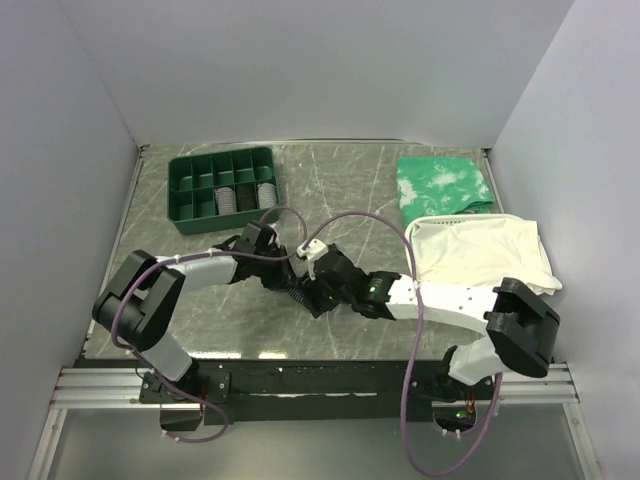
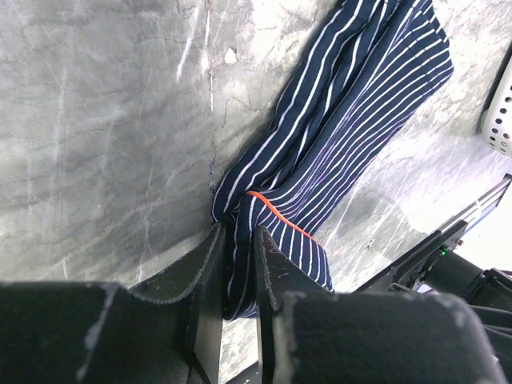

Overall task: Roll the underwear
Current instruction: Roll the underwear to the center of the board.

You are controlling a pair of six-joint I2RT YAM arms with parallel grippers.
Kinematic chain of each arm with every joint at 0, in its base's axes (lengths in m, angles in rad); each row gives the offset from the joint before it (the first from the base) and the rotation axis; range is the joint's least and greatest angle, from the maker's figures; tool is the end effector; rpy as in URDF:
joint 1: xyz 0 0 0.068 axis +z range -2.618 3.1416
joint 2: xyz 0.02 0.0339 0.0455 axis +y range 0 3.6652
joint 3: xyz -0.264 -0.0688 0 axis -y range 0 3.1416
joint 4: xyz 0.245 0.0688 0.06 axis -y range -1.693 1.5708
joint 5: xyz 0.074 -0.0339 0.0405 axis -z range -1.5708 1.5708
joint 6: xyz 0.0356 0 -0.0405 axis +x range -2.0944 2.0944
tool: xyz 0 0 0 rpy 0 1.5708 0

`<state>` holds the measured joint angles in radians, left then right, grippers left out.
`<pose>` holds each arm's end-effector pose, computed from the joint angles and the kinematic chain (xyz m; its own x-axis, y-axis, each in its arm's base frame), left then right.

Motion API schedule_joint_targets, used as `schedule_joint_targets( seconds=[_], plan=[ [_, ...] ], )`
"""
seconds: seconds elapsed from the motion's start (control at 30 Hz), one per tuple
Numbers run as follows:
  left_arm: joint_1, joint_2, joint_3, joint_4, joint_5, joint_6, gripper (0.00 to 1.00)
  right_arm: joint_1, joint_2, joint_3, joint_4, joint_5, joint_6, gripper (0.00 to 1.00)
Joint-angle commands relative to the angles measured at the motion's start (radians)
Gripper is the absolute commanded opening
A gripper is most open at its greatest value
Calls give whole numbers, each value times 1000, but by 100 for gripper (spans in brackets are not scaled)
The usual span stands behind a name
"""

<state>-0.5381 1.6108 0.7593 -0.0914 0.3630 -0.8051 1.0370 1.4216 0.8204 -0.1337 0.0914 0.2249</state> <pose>0.2512 -0.1647 0.1457 -0.9561 -0.2142 -0.2000 -0.0448 0.7812 -0.6226 0.1544 0.2548 0.2121 -0.5161 -0.4367 -0.7369 -0.7260 0.6795 0.1058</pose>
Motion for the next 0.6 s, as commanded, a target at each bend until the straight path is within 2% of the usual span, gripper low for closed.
schedule_joint_targets(
  seconds=[0.0, 0.57],
  plan=[
    [-5, 20, 31, -41, 14, 33, 19, 21, 68, 75, 2, 96, -84, 67],
    [-6, 38, 41, -36, 19, 40, 19, 43, 192, 122, 20, 56, -90, 63]
  ],
)
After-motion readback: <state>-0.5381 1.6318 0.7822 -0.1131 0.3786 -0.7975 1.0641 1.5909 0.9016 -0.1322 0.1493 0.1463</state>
